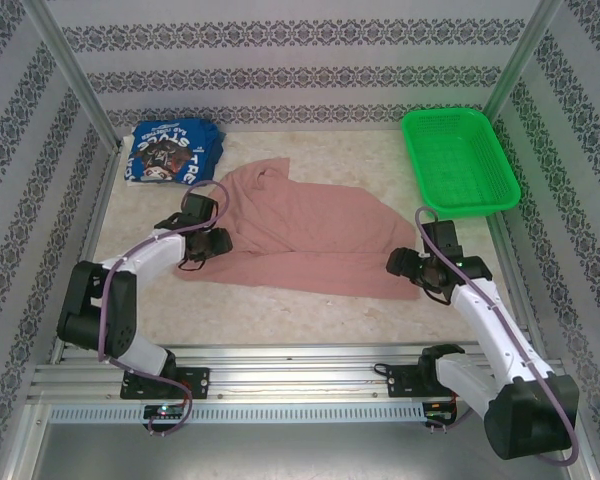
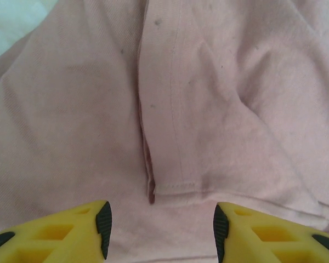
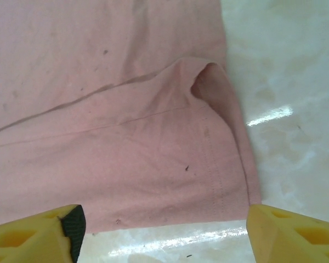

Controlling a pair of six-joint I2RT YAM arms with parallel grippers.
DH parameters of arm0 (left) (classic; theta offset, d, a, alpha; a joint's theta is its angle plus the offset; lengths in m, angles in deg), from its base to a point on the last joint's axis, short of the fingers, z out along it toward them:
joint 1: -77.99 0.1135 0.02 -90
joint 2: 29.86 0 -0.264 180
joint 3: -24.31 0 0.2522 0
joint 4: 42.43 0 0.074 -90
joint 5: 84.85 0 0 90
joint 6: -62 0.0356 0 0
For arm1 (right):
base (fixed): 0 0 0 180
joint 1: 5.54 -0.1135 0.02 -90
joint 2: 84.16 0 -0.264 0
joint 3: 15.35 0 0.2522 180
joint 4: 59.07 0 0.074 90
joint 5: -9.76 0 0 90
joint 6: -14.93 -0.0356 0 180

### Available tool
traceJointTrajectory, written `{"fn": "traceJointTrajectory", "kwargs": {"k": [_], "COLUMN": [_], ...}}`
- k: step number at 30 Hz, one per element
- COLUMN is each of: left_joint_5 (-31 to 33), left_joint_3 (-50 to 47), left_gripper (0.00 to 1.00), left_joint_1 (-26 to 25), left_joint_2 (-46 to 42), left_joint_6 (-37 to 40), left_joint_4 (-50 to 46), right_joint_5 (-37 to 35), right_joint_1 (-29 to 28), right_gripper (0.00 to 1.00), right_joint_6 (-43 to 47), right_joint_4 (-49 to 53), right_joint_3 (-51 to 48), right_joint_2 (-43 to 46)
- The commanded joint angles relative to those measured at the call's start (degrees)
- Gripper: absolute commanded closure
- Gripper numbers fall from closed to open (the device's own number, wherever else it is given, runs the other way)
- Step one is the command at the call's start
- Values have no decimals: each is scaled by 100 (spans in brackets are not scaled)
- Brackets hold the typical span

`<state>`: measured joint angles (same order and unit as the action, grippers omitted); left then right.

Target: Fold and stack the t-shirts

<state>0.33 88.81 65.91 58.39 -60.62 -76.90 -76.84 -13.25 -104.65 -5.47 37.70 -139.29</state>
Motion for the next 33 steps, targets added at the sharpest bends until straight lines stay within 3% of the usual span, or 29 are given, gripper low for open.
{"fn": "traceJointTrajectory", "kwargs": {"k": [1,13,17,24,33], "left_joint_5": [-147,-110,-114,-281,-503], "left_joint_3": [248,413,401,375,800], "left_gripper": [48,59,65,86,92], "left_joint_1": [-80,-84,-84,-89,-101], "left_joint_2": [233,799,836,565,483], "left_joint_6": [-146,-183,-181,-149,8], "left_joint_4": [480,427,439,414,296], "right_joint_5": [71,180,259,95,114], "right_joint_1": [-144,-474,-641,-929,-1567], "right_gripper": [16,4,3,2,2], "right_joint_6": [186,346,355,341,437], "right_joint_4": [-175,-252,-293,-229,-629], "right_joint_3": [-147,-132,-110,70,105], "right_joint_2": [151,662,806,829,673]}}
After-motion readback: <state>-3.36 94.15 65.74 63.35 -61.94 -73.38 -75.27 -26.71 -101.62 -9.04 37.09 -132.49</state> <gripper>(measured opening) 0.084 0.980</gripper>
